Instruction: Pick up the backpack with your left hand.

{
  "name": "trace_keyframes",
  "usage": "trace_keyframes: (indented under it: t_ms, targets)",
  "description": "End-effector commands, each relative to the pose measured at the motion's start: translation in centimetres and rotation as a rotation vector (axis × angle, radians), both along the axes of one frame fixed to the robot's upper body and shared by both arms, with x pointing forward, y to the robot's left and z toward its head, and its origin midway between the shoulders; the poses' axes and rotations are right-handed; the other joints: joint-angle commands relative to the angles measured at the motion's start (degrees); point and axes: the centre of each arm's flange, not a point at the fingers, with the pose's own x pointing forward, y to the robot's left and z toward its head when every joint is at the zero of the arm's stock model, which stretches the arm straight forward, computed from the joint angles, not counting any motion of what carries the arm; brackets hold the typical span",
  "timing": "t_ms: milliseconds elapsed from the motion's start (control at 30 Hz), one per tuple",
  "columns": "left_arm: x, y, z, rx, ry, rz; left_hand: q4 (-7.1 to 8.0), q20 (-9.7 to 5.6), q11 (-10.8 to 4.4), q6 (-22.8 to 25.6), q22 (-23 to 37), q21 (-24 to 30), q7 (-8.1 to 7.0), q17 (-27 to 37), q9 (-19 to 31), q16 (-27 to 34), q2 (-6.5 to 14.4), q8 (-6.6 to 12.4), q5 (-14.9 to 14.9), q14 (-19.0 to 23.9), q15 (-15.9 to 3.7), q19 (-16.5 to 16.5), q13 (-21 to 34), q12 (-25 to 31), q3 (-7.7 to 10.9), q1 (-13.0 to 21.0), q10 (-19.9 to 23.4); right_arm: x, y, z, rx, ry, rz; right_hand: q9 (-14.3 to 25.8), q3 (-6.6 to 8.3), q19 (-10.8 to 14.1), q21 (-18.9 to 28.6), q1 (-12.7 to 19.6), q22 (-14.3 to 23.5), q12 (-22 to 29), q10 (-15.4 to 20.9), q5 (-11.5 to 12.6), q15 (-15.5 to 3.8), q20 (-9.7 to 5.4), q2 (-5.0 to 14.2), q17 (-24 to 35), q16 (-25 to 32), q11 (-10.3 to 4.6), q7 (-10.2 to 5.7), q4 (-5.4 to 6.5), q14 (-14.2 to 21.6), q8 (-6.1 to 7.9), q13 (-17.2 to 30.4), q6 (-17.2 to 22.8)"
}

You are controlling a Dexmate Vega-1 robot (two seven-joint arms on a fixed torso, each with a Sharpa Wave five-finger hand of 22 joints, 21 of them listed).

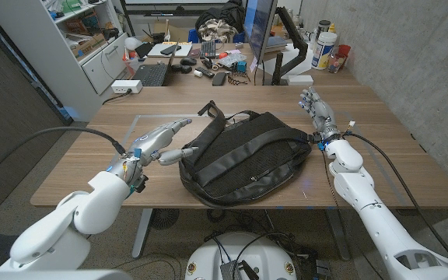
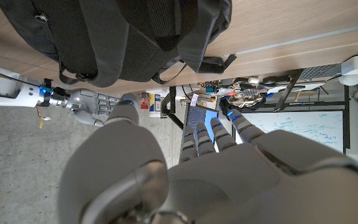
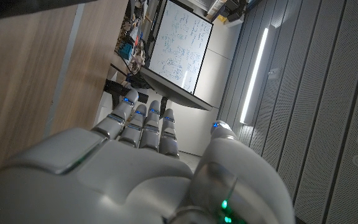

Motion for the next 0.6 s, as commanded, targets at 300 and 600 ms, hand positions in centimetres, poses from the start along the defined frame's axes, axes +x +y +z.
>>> trace_keyframes:
  t_ms: [300,600]
  targets:
    - [-1.3,-0.9,1.4,0.082,0.111,0.050,-1.83,1.30,-0.75,0.77,0.22,0.47,-1.23,0.00,0.25,0.44,-0.50,0.25,0.26,1.02,-0.11,0.39,0.18,0.11,0.50,3.16,0.13,0.0,-0.1,0.1,0.016,-0.002,0.006,0.25,0.13,0.53,-0.38,-0.51,0.30,-0.33,0.57,0.20,0.04,0.27,0.30,0.15,-0.22,-0.19,-0.01,-0.33,0.59,-0.11,0.27,0.33]
    - [-0.2,-1.0,-0.1,0.048,0.167,0.046,-2.21,1.44,-1.01,1.11,0.32,0.81,-1.17,0.09,0.27,0.64,-0.58,0.36,0.23,1.76,0.36,1.22,0.21,0.24,0.65,4.02,0.37,0.1,-0.1,0.0,0.017,0.003,0.005,0.26,0.11,0.58,-0.56,-0.52,0.31,-0.36,0.58,0.21,0.02,0.28,0.31,0.14,-0.24,-0.07,0.05,-0.39,0.61,-0.11,0.27,0.34]
